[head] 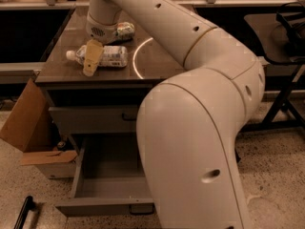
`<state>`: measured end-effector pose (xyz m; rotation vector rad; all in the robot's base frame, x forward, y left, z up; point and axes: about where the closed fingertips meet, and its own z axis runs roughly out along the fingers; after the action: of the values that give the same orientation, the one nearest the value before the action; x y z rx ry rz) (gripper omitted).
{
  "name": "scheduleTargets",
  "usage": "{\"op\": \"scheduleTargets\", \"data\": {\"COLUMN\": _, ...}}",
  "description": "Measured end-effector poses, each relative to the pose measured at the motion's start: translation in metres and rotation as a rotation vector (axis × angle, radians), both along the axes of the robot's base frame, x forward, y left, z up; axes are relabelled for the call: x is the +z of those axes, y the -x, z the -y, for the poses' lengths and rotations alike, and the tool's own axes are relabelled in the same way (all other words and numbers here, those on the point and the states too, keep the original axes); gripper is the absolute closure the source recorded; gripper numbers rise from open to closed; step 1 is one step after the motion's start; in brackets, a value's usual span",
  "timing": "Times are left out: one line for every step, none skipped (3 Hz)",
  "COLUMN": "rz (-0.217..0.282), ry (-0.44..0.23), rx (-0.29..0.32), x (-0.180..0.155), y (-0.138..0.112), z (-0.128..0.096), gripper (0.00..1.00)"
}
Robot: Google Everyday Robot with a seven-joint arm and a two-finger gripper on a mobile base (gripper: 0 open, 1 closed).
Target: Place blue plastic bottle into middle drawer
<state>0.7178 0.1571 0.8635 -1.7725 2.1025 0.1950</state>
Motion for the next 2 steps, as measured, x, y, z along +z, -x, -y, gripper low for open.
{"op": "scheduleTargets", "data": {"rz": -0.025, "ry": -0.008, "rx": 0.005, "x": -0.012, "y": 0.003, "z": -0.017, "gripper": 0.17}}
{"op": "scheduleTargets", "data": {"rz": -0.052, "ry": -0.013, "rx": 0.005, "x": -0.023, "y": 0.007, "z": -0.025, "gripper": 0.4}}
